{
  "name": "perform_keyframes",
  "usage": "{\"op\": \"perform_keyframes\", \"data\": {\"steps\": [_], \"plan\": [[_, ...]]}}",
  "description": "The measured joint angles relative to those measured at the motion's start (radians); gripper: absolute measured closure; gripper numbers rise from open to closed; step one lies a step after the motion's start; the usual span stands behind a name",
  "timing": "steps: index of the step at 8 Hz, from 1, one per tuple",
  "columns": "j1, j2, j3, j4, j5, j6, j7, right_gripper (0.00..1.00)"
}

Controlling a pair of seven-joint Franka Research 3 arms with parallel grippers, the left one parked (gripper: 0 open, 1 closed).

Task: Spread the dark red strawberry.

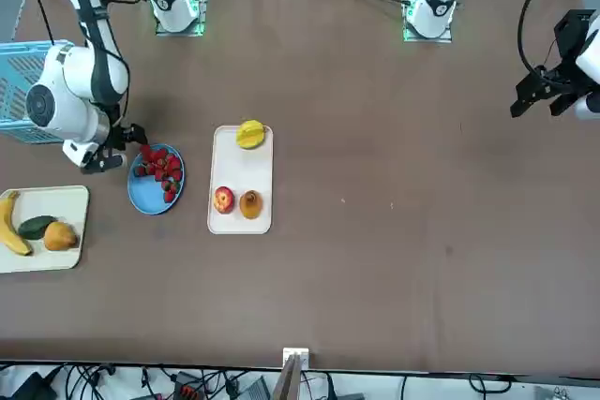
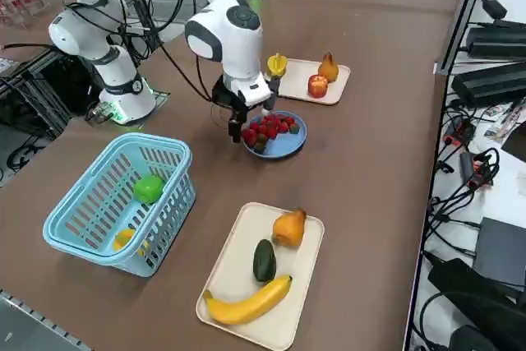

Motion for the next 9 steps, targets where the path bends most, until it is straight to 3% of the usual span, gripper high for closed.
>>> {"op": "perform_keyframes", "data": {"steps": [9], "plan": [[0.027, 0.076, 0.008, 0.0, 0.046, 0.08, -0.001, 0.17]]}}
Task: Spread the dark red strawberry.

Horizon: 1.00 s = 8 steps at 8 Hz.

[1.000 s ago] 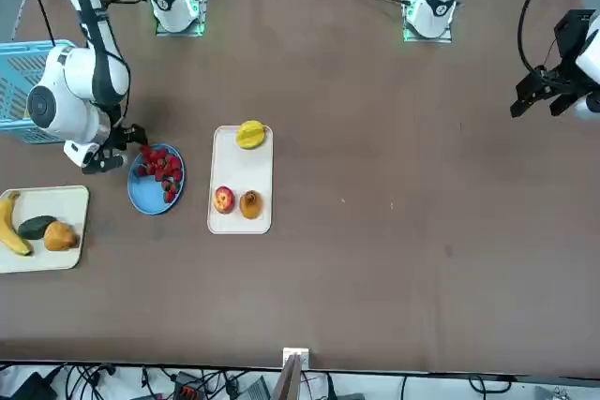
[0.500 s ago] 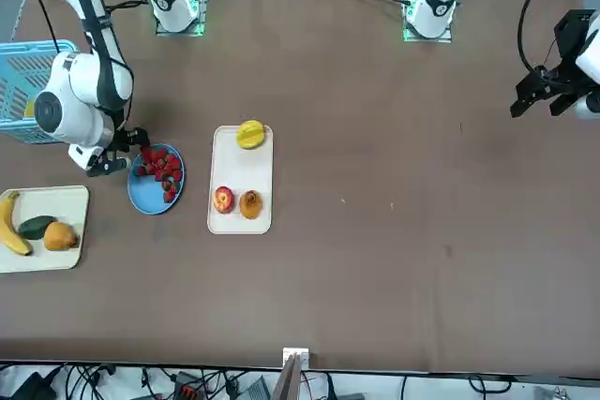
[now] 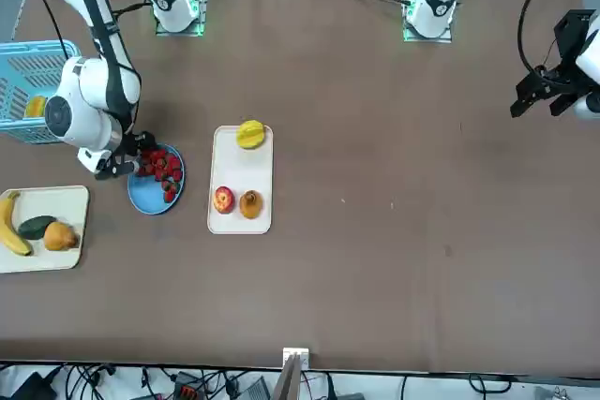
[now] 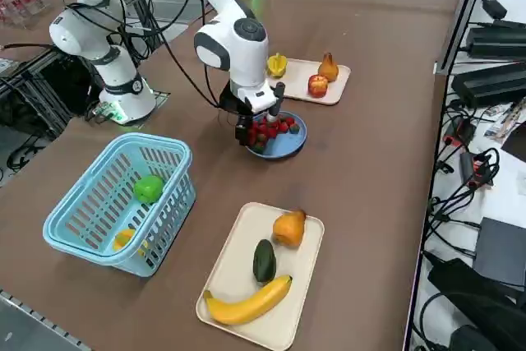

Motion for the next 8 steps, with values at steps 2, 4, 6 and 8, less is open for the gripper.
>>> {"op": "perform_keyframes", "data": {"steps": [2, 4, 6, 8], "plan": [[0.0, 0.008, 0.0, 0.0, 0.0, 0.008, 0.0, 0.2], [0.0, 0.008, -0.001, 0.001, 0.0, 0.008, 0.0, 0.3], [0.0, -0.004, -0.001, 0.004, 0.002, 0.0, 0.0, 0.61], [0.0, -0.003, -0.001, 0.004, 0.003, -0.003, 0.0, 0.61]]}}
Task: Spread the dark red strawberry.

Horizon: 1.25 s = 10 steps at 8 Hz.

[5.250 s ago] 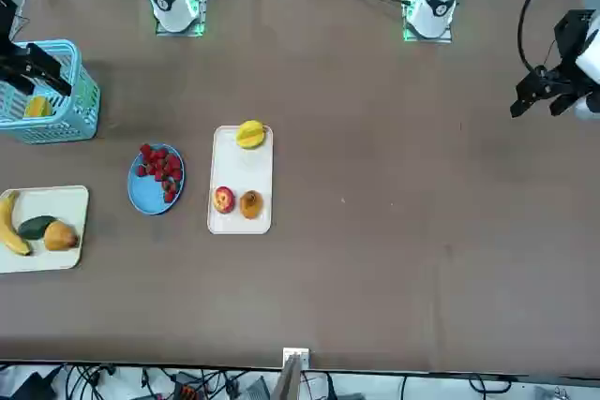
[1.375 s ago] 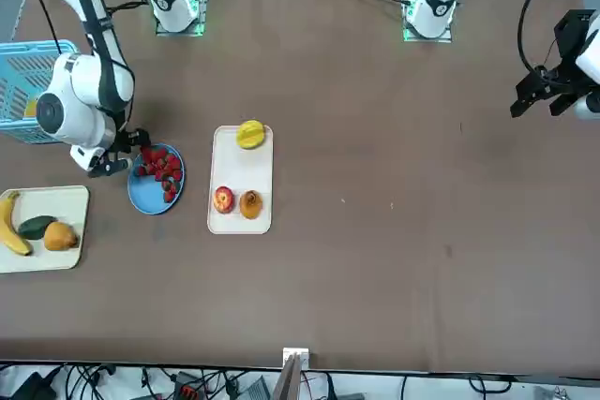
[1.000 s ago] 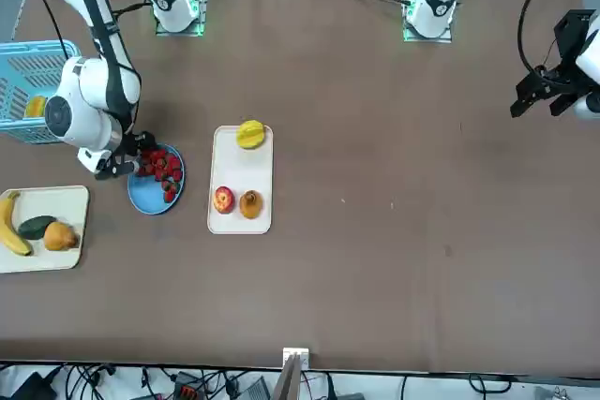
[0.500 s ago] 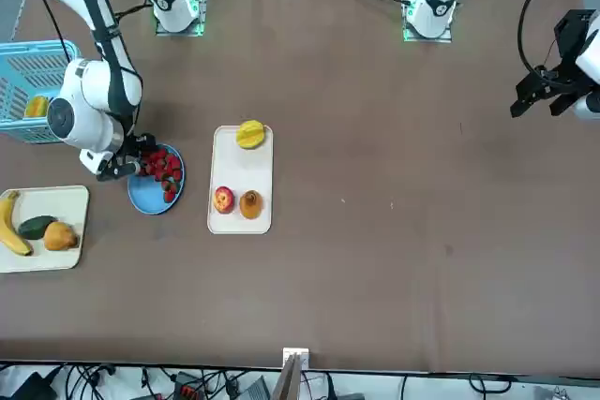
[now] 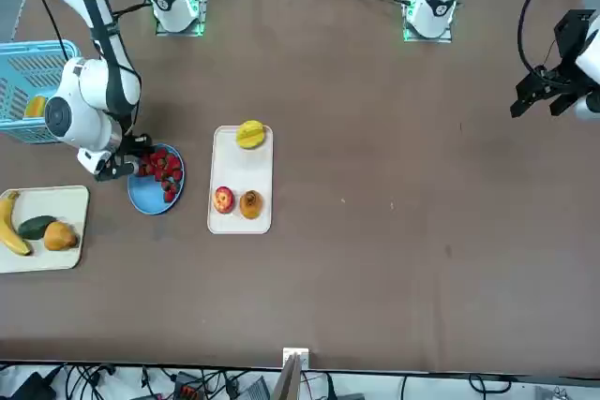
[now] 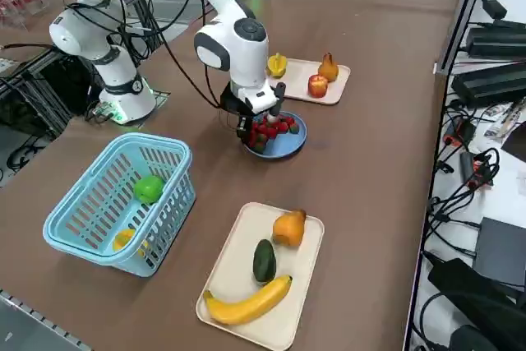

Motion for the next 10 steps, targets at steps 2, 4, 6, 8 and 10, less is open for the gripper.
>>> {"op": "perform_keyframes", "data": {"steps": [2, 4, 6, 8, 10], "plan": [[0.0, -0.005, 0.0, 0.017, 0.0, -0.018, 0.0, 0.61], [0.0, -0.011, 0.0, 0.105, 0.0, -0.105, 0.0, 0.61], [0.0, 0.011, 0.0, 0.208, 0.001, -0.141, 0.0, 0.61], [0.006, 0.107, 0.002, 0.315, 0.027, -0.142, 0.0, 0.61], [0.018, 0.211, 0.002, 0.405, 0.057, -0.142, 0.0, 0.56]]}}
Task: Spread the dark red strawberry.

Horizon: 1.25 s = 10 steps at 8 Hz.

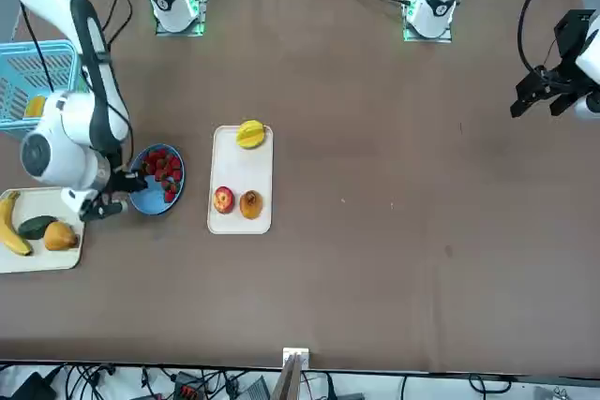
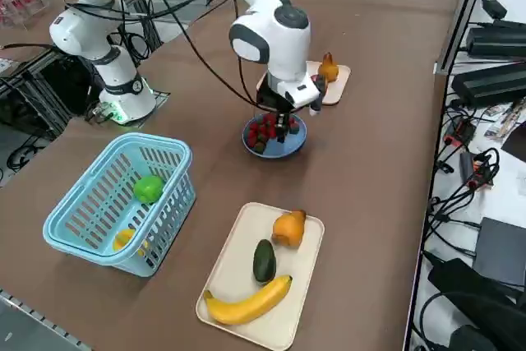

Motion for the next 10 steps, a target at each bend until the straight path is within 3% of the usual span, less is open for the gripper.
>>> {"op": "perform_keyframes", "data": {"steps": [1, 4, 10], "plan": [[0.002, 0.025, 0.0, 0.021, 0.001, 0.0, -0.001, 0.48], [0.012, 0.02, 0.0, 0.045, 0.001, -0.071, -0.011, 0.0], [0.058, -0.028, 0.002, -0.036, 0.001, -0.083, -0.33, 0.0]]}}
